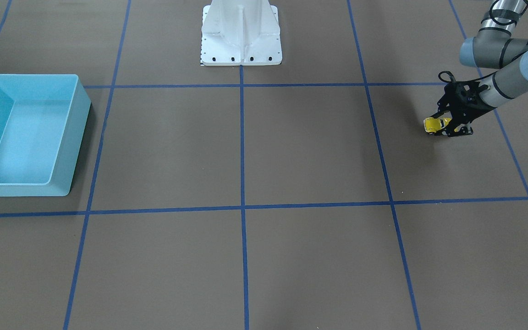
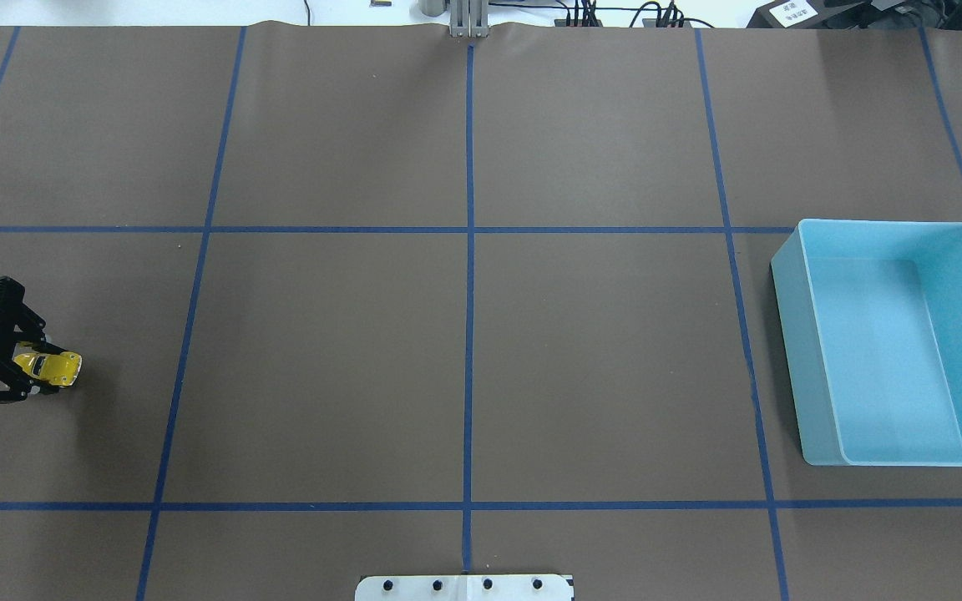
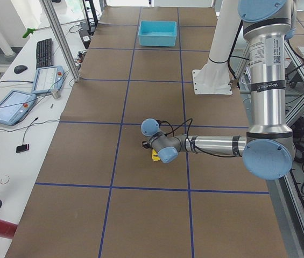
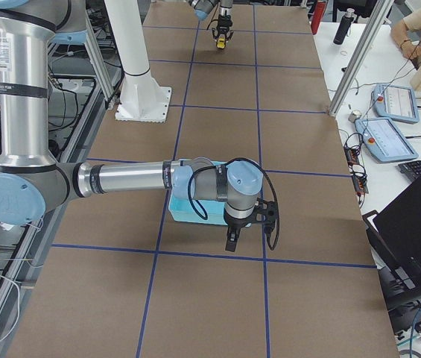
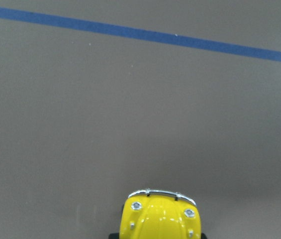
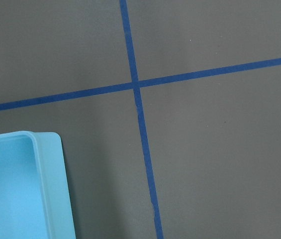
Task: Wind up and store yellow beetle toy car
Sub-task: 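Pull the car farther back with the left gripper, then release it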
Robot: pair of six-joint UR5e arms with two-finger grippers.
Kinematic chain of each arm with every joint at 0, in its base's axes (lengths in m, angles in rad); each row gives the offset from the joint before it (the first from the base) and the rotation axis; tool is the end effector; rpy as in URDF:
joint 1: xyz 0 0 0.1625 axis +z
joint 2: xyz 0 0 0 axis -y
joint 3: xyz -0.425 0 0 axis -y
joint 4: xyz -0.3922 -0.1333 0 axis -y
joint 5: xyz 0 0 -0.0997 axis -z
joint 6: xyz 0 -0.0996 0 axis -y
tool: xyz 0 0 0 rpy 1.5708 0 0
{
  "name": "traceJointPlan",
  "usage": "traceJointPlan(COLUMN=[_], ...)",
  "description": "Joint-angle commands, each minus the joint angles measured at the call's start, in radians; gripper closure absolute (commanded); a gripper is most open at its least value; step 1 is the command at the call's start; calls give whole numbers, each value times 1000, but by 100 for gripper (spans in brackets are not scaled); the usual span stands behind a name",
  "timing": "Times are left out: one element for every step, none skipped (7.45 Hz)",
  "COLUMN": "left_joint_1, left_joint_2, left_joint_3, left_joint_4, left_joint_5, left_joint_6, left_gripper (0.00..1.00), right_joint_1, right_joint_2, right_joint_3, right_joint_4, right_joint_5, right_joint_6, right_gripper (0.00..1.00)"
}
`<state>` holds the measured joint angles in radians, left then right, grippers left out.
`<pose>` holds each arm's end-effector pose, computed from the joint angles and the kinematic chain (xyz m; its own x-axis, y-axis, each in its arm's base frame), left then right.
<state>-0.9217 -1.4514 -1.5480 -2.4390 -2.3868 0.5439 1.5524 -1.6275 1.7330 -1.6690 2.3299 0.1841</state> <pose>0.2281 -0.4012 0.6249 -0.0170 0.9923 -0.1226 -0.5180 0.0961 0.8500 0.0562 -0.4673 0.6170 0.7163 0.1650 0.6780 -0.1147 0.9863 -0.1188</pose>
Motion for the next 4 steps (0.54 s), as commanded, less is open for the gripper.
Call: traceJointPlan(left_joint_1=[-49,-66,-87,-101], left_joint_2=[13,13,14,17], left_joint_3=[32,58,69,81], left_joint_4=[0,0,0,0], left_joint_5=[-37,-45,-60,-64], left_joint_6=[63,112,125,143], left_gripper=[100,100,100,100], right_joint_1=[0,0,-2,0], right_joint_2=[0,0,0,0], right_joint_3=[0,0,0,0], right_joint_4=[0,0,0,0], right_joint_5=[0,0,0,0], right_joint_6=[0,0,0,0], right_gripper=[0,0,0,0])
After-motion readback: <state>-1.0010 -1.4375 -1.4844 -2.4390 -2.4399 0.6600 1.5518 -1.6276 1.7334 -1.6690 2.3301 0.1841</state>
